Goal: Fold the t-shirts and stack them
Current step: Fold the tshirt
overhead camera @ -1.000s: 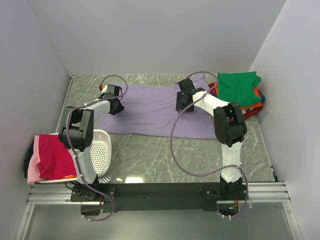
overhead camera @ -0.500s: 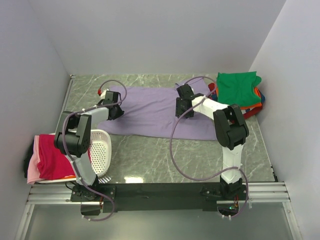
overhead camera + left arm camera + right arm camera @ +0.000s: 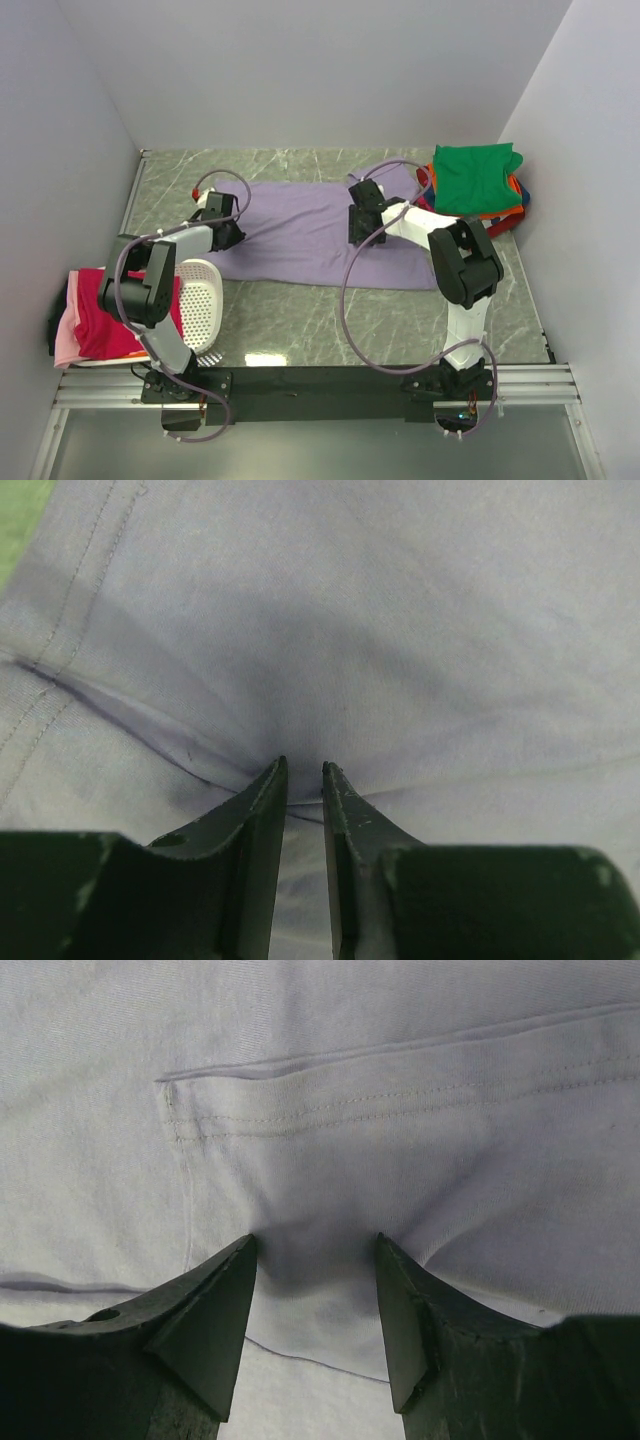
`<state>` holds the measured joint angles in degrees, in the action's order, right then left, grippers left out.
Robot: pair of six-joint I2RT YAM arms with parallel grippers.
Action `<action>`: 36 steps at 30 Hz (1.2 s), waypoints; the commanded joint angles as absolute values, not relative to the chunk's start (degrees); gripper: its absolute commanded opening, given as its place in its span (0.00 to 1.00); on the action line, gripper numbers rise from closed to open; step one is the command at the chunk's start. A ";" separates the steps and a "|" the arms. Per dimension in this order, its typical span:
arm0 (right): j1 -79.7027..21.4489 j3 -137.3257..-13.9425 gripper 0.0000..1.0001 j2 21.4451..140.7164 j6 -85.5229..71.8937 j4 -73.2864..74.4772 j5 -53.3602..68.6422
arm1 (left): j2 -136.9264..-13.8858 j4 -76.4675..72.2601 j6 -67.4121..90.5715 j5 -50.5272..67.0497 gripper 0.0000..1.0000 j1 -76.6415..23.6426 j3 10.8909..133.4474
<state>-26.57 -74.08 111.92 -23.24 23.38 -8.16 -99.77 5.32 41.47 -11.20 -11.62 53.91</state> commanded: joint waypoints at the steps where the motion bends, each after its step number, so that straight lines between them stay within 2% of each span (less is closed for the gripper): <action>1: -28.91 -70.32 0.58 112.41 -25.75 28.57 -4.66 | -97.92 12.22 41.92 -10.72 0.28 -12.04 51.07; 19: -32.87 -66.44 0.58 108.02 -27.77 30.50 -3.86 | -92.64 13.80 42.28 -14.58 0.28 -12.04 48.42; 22: -33.05 -68.28 0.59 106.09 -26.99 31.55 -5.18 | -92.11 14.76 42.28 -16.60 0.29 -12.13 52.72; 30: -32.87 -80.67 0.62 102.66 -22.68 37.26 -8.96 | -96.50 19.42 40.17 -21.26 0.31 -11.34 74.25; 36: -29.63 -87.71 0.65 102.39 -19.52 36.92 -6.43 | -108.53 25.47 37.53 -25.12 0.31 -6.16 90.33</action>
